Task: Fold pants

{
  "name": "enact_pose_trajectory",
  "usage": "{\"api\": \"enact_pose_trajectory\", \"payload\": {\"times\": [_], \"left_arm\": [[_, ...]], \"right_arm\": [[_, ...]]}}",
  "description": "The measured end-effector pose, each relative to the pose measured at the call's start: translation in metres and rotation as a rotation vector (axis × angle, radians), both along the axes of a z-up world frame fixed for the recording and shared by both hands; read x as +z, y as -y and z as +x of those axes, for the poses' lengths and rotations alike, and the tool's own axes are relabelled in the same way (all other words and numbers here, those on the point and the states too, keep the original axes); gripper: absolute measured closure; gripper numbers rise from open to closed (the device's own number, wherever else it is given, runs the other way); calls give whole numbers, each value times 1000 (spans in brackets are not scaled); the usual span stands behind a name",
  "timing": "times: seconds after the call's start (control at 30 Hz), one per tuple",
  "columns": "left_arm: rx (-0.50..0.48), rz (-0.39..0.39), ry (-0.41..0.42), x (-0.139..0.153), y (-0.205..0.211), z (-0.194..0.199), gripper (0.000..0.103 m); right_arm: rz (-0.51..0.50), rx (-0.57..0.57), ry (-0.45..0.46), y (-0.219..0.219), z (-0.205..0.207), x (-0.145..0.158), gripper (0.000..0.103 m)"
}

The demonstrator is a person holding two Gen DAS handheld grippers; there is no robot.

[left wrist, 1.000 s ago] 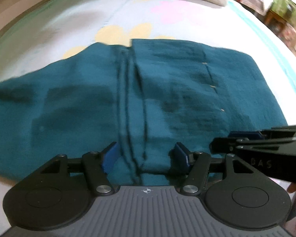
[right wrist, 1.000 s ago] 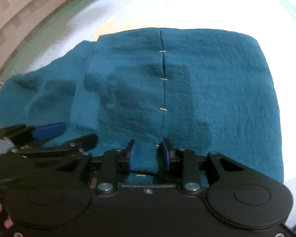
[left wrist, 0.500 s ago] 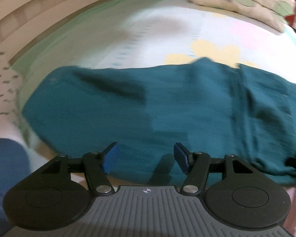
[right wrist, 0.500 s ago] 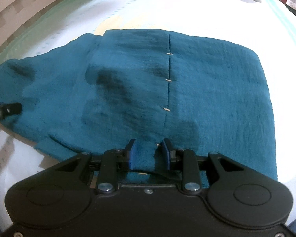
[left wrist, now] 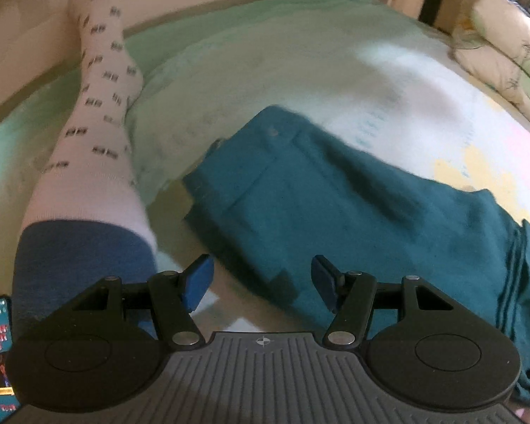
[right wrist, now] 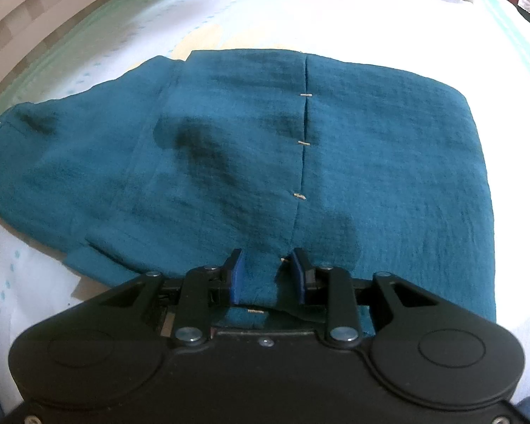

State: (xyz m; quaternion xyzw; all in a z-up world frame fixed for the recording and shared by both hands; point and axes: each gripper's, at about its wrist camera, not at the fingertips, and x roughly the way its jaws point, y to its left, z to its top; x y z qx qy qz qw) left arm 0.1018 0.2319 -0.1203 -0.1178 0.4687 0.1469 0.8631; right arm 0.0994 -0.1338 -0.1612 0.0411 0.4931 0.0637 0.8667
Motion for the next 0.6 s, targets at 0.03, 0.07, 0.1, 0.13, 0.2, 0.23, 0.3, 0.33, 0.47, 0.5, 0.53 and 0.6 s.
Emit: {"api": "enact_pose_trajectory", "payload": {"times": [0.03, 0.07, 0.1, 0.13, 0.2, 0.23, 0.3, 0.33, 0.47, 0.5, 0.53, 0.6], "left_arm": [[-3, -11, -20, -2, -3, 0, 43], [-14, -22, -39, -6, -4, 3, 43], [-31, -34, -61, -11, -4, 6, 43], [-39, -40, -77, -16, -3, 8, 43], [-45, -50, -90, -23, -1, 12, 43], [-42, -43, -92, -26, 1, 14, 43], [-36, -14, -75, -27, 4, 18, 43], [-34, -2, -73, -28, 6, 21, 42], [-30, 28, -55, -31, 9, 29, 33], [-26, 24, -45, -32, 7, 30, 32], [-19, 16, -35, -33, 4, 31, 31], [-5, 3, -16, -34, 1, 32, 30]], "right_arm": [[3, 0, 0, 0, 0, 0, 63], [7, -1, -1, 1, 0, 0, 62], [9, -2, -1, 1, 0, 0, 62], [11, -1, -2, 2, 0, 0, 62], [13, 1, -4, 2, 0, -1, 62], [13, 3, -5, 2, 0, -1, 62], [13, 6, -6, 2, 0, -1, 62], [13, 7, -6, 2, 0, -1, 62], [12, 5, -6, 2, 0, -1, 62], [9, 5, -7, 1, 0, -1, 62], [5, 5, -9, 1, 0, -1, 62], [2, 9, -12, -2, 1, 0, 58]]}}
